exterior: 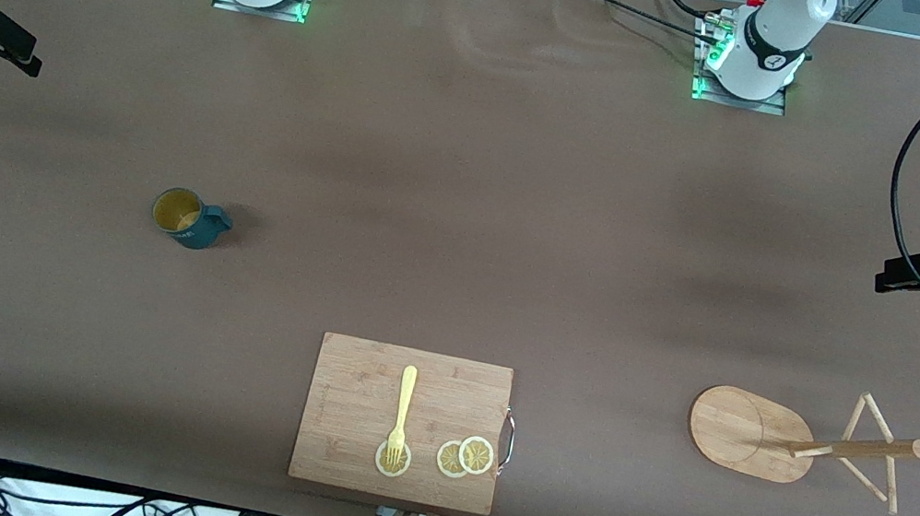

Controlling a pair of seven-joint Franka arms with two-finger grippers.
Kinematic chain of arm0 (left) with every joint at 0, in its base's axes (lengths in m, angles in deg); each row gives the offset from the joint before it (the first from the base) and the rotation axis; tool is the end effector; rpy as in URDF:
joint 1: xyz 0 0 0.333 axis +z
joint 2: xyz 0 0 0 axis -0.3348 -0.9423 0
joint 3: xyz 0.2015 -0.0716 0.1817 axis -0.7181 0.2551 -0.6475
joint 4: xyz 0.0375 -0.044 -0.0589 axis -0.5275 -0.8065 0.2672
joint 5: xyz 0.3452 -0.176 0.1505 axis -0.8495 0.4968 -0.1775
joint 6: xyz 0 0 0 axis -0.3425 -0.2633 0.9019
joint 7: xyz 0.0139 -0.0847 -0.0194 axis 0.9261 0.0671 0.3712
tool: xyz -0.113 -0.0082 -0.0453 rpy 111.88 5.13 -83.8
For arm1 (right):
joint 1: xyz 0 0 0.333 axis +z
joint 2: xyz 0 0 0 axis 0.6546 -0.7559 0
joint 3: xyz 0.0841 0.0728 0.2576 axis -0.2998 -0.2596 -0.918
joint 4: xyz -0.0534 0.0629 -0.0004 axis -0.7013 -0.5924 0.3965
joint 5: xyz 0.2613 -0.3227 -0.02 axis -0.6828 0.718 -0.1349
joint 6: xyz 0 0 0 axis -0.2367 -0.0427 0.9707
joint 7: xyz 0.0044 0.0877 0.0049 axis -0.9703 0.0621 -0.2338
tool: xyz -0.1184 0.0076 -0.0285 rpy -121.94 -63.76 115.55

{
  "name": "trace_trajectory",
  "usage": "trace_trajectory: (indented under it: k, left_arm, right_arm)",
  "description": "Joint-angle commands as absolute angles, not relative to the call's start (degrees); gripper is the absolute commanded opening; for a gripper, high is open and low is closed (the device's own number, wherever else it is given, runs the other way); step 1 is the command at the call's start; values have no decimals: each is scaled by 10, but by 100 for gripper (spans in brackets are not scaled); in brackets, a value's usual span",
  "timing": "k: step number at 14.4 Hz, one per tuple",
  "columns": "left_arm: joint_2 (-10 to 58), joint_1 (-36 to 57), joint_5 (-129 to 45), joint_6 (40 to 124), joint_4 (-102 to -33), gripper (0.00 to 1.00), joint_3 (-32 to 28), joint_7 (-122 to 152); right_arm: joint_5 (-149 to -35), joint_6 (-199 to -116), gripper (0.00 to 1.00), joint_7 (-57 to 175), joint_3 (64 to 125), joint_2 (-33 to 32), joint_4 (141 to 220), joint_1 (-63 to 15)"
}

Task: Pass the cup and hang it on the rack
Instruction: 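Reach the right gripper down to the teal mug rim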

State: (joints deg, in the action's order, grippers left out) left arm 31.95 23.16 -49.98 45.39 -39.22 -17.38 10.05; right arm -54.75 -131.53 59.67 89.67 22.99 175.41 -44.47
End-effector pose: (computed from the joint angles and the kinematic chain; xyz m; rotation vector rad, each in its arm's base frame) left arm 0.6388 0.0084 0.5353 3.1061 0.0619 -0.2210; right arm 0.5726 -0.0392 0.5382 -3.1341 -0.0117 0.1315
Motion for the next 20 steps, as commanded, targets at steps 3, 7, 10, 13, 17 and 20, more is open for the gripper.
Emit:
trace_trajectory:
  k: [3,7,10,13,17,20]
  left_arm:
    - [311,227,-506,446,-372,100,-175,86]
    - [311,232,-506,446,-373,100,-176,85]
    - [311,233,-506,446,-374,100,-175,84]
    - [311,234,-506,446,-379,100,-176,83]
    - [304,228,-506,446,-374,100,-175,80]
    - [305,227,-507,446,-374,100,-175,80]
  right_arm:
    - [-556,-1315,100,596,895,213,1746,-447]
    - [-557,-1364,100,599,894,182,1754,-444]
    - [-553,-1455,100,603,893,151,1791,-415]
    - [-547,-1578,100,617,893,142,1872,-402]
    - [-543,-1745,100,616,893,140,2006,-399]
    - [-543,-1823,100,616,893,113,2053,-400]
